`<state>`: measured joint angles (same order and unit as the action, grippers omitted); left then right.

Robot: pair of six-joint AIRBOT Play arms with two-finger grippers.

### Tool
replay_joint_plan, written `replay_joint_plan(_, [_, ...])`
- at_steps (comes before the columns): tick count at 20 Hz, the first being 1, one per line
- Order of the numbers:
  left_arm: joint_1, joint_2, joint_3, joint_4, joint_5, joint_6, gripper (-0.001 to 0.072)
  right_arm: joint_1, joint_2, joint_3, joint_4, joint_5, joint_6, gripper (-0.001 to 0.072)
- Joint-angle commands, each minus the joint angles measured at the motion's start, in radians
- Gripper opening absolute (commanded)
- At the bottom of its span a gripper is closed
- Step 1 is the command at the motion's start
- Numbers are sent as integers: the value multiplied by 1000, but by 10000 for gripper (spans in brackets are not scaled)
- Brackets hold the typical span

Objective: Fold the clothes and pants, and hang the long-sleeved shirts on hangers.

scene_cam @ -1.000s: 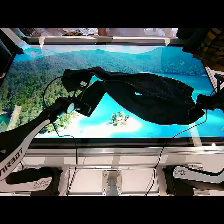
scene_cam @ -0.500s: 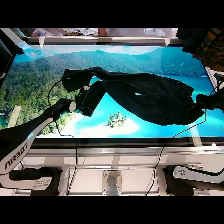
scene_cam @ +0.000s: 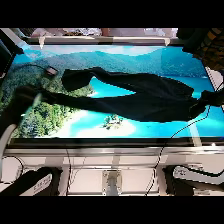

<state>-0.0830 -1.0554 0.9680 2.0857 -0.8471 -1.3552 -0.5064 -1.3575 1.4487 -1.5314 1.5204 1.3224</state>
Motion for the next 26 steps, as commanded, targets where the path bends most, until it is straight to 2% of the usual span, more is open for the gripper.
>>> replay_joint_plan(1, [138, 184, 7, 106, 9, 185, 29, -1, 5, 80, 9, 52, 2, 24])
replay_joint_plan(3, [181, 224, 7, 105, 8, 250, 29, -6, 5, 111, -29, 50, 17, 23])
replay_joint_plan(8, [224, 220, -26, 39, -22, 253, 30, -13, 4, 107, -42, 77, 27, 24])
replay_joint_plan(10, [224, 194, -57, 15, -97, 265, 30, -13, 4, 72, -44, 82, 27, 24])
replay_joint_plan(14, [278, 147, -144, -14, -234, 290, 30, -13, 4, -67, -62, 86, 27, 24])
replay_joint_plan(18, [407, 146, -282, -211, -247, 412, 30, -44, 4, -296, -74, 37, 26, 25])
replay_joint_plan(22, [459, 143, -370, -206, -246, 448, 32, -149, 4, -431, -95, 27, 26, 25])
replay_joint_plan(23, [467, 142, -375, -206, -246, 447, 80, -176, 4, -439, -95, 36, 27, 102])
replay_joint_plan(24, [471, 142, -375, -206, -246, 448, 207, -200, 4, -438, -95, 48, 31, 353])
replay_joint_plan(25, [471, 142, -375, -206, -246, 459, 341, -215, 4, -438, -95, 54, 31, 495])
replay_joint_plan(26, [471, 142, -375, -206, -243, 459, 431, -225, 4, -438, -96, 51, 31, 497])
